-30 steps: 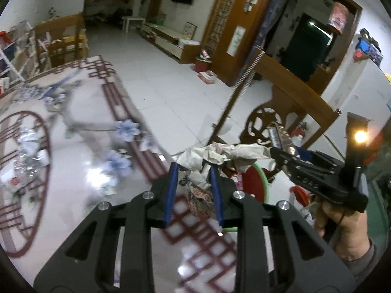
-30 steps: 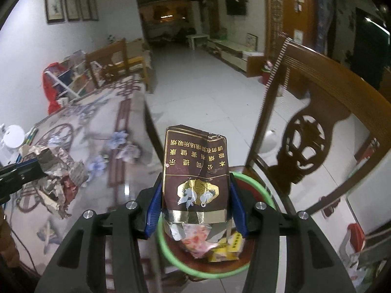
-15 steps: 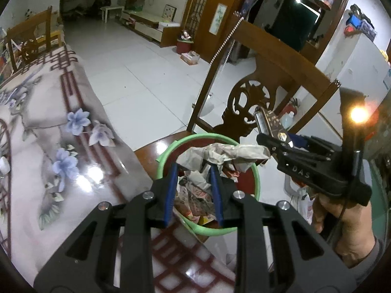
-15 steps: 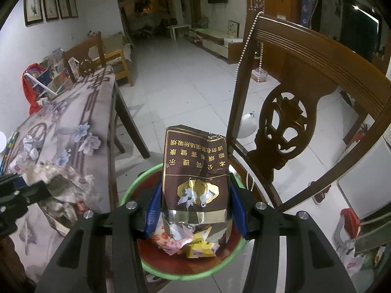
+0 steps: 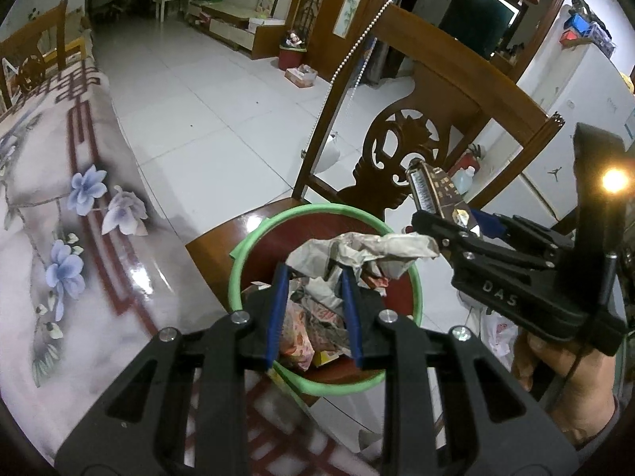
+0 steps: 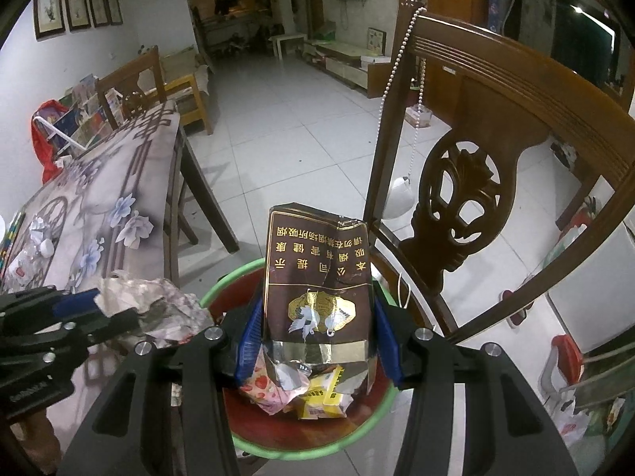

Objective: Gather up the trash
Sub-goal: 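Carry the crumpled paper and gold box to the bucket and release them, then move both open tools back from the bucket to the bottle and foil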

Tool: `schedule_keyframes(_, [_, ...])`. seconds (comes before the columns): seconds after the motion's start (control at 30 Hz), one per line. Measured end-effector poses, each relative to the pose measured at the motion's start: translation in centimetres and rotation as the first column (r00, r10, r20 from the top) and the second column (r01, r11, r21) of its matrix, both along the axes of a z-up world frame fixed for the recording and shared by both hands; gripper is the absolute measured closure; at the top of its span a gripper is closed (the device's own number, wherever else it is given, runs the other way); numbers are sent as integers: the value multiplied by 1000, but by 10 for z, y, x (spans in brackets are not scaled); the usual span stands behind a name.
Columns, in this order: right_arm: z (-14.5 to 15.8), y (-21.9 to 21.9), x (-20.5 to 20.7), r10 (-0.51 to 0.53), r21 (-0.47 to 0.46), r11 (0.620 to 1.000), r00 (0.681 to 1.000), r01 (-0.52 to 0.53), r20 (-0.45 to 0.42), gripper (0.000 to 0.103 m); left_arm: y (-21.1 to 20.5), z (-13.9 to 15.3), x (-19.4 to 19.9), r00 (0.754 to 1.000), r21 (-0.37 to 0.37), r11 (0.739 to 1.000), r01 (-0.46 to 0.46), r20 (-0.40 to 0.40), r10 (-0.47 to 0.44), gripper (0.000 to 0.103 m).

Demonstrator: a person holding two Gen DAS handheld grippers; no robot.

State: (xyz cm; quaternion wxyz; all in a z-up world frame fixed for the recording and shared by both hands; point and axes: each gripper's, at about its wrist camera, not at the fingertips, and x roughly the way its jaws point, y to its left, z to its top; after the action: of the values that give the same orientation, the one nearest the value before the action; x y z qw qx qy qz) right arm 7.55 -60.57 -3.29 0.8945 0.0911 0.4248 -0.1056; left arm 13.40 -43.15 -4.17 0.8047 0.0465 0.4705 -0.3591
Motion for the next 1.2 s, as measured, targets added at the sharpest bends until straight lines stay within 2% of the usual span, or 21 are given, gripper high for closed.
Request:
schedule_keyframes(0.23, [-5, -1, 5, 4, 1, 1000, 1000, -4, -24, 55, -9, -10, 2, 1000, 19, 1000, 21, -11, -21, 76])
schedule_keyframes(0.33, [-8, 4, 7, 14, -18, 1000, 999, -14, -37, 54, -12, -13, 1, 1000, 25, 999, 25, -17, -24, 61])
schedule_keyframes(0.4, [-8, 6, 8, 14, -33, 999, 999, -15, -38, 52, -11, -13, 2, 1000, 25, 1000, 13, -11, -13, 44])
schedule_keyframes(0.47, [-7, 7, 8, 9, -45, 999, 999, -11, -35, 39, -8, -13, 3, 1000, 16, 1000, -2, -11, 2, 34])
schedule_keyframes(0.5, [-6, 7, 8, 4, -55, 998, 1000, -6, -30, 36, -6, -12, 3, 1000, 15, 1000, -5, -9, 5, 30])
schedule_keyframes(0.53, [-5, 8, 7, 2, -60, 998, 1000, -3, -27, 31, -4, -11, 3, 1000, 16, 1000, -9, -4, 9, 30])
schedule_keyframes(0.57, [-5, 8, 7, 1, -62, 998, 1000, -2, -24, 30, -1, -11, 3, 1000, 17, 1000, -11, 0, 11, 28])
schedule_keyframes(0.7, [-1, 10, 8, 1, -62, 998, 1000, -2, -14, 21, 14, -4, 2, 999, 0, 1000, -29, 18, 29, 9])
schedule_keyframes(0.77, [2, 12, 7, -1, -69, 998, 1000, 1, 0, 17, 25, 2, -1, 998, 3, 999, -44, 45, 43, 6])
schedule_keyframes(0.93, [12, 21, 8, 9, -43, 999, 999, -7, 33, 11, 59, 15, -8, 994, 4, 998, -69, 88, 68, 6])
schedule_keyframes(1.2, [23, 54, 19, 66, -59, 996, 997, -63, 50, 9, 119, 26, -16, 983, 4, 989, -151, 108, 150, 6])
